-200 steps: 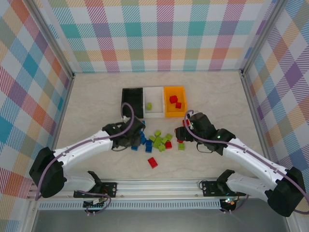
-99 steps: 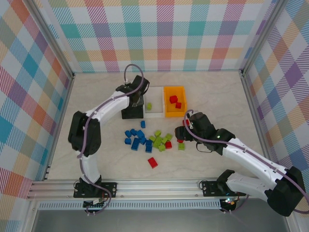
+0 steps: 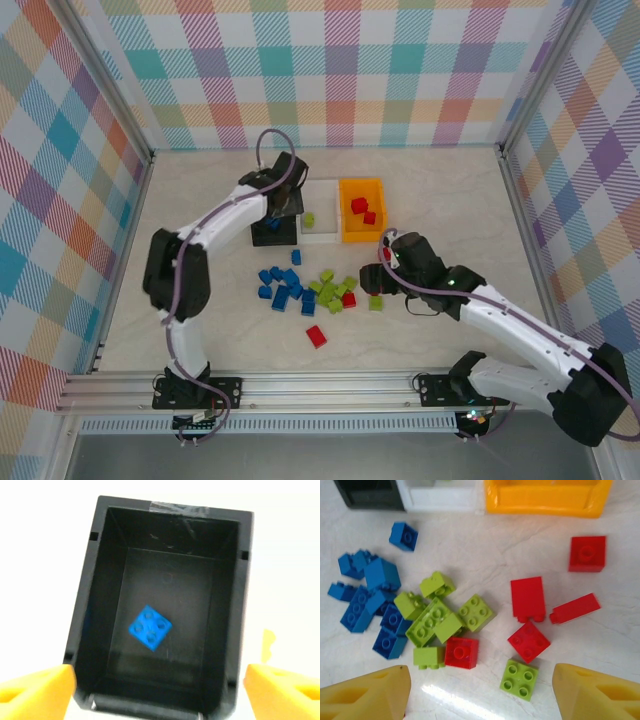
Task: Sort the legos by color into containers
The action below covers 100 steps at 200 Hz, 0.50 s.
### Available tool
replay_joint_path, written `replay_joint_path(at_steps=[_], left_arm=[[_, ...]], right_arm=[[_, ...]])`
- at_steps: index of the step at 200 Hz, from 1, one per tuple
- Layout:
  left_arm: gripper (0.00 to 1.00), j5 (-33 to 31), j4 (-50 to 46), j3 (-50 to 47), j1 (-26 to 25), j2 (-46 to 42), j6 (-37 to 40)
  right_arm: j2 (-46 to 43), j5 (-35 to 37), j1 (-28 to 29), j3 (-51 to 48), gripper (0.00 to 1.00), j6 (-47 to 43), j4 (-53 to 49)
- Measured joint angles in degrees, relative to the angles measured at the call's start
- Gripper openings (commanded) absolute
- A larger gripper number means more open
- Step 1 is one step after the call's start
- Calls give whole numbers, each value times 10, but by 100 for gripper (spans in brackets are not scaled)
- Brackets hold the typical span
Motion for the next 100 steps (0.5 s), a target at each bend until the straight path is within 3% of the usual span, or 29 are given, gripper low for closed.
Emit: replay_joint_path(at_steps=[55, 83, 100], left_arm=[[100, 38, 61, -217, -82, -335, -34], [100, 56, 60, -363, -85, -439, -69], [100, 68, 47, -433, -85, -486, -87]], right_arm=[[183, -26, 61, 70, 71, -25, 12], [280, -20, 62, 155, 63, -41, 18], [341, -18, 62, 206, 63, -50, 26]])
